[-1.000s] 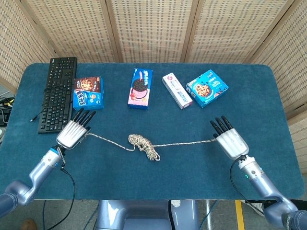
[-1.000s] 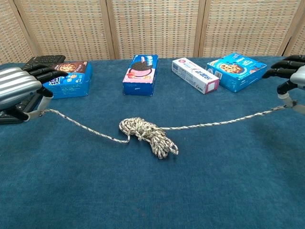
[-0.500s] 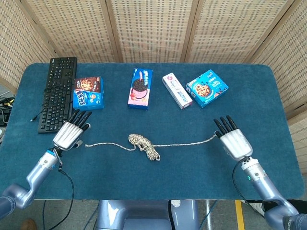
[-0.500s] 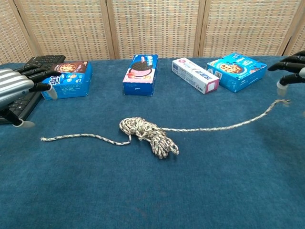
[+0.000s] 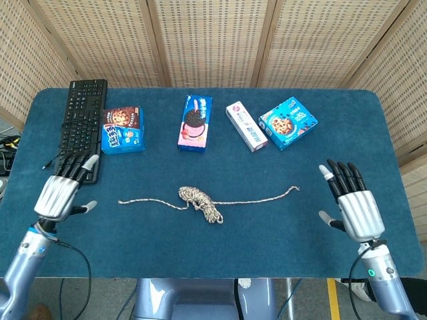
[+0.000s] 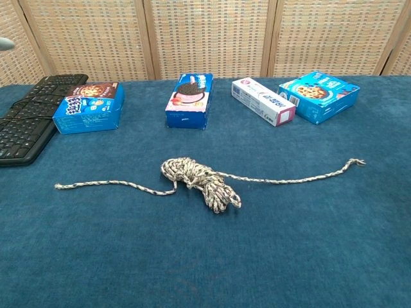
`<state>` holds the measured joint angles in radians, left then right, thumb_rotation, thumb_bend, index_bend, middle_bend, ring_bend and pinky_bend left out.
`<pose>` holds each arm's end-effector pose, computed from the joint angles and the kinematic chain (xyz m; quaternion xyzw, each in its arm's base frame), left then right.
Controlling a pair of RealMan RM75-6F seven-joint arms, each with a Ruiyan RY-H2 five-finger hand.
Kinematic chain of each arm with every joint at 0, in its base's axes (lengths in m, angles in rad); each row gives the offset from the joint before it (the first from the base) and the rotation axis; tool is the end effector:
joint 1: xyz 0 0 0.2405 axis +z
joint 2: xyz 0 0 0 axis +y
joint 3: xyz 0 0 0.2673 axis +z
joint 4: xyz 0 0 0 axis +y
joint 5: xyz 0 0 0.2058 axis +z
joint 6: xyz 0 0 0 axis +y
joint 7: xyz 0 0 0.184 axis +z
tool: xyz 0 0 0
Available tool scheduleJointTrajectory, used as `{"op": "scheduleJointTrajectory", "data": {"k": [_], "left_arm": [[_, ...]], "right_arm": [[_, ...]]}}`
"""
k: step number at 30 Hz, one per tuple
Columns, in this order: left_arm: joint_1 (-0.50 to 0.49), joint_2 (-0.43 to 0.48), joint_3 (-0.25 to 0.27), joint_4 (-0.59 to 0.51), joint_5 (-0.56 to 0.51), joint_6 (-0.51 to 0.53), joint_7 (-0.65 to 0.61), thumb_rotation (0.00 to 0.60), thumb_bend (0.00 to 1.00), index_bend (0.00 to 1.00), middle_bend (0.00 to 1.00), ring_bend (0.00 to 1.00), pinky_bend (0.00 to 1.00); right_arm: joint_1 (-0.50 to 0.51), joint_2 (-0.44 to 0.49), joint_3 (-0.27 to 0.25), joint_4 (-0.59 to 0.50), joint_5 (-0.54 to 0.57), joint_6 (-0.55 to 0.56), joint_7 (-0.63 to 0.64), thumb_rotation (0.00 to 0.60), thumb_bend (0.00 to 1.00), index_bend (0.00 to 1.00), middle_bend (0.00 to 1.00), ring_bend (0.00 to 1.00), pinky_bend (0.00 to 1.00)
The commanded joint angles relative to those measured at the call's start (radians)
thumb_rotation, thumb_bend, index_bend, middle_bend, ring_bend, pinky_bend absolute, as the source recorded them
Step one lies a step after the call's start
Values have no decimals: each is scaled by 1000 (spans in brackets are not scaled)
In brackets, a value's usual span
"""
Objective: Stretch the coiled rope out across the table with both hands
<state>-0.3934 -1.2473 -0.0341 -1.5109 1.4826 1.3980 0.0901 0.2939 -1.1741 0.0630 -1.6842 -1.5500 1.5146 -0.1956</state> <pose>-0.2557 0.3102 0.1172 -0.6754 -0.3024 -0.4225 0.5233 -0.2358 -0.2771 0.1484 0.6466 -0.2774 0.4511 0.5491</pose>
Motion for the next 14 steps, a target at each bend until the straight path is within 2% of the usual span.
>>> {"op": "scheduleJointTrajectory", "data": {"k": [1,3,8,14], "left_arm": [[104,68,53,-72,15,97,28,600,0,0,0,0,0],[145,80,81,-74,38,133,28,600,0,0,0,0,0],[193,91,115,-72,60,160,30,600,0,0,0,0,0],[244,89,132,-42,92,209,5,600,0,0,0,0,0]], "right_arm": [[-60,8,-43,10,-26,48,24,600,0,0,0,0,0],[-91,-9,-63,43,-47,80,40,600,0,0,0,0,0],[-132,-35,-79,91,-68,123,75,600,0,0,0,0,0],[-172,-44,-92,138,-88,159,115,600,0,0,0,0,0]]}}
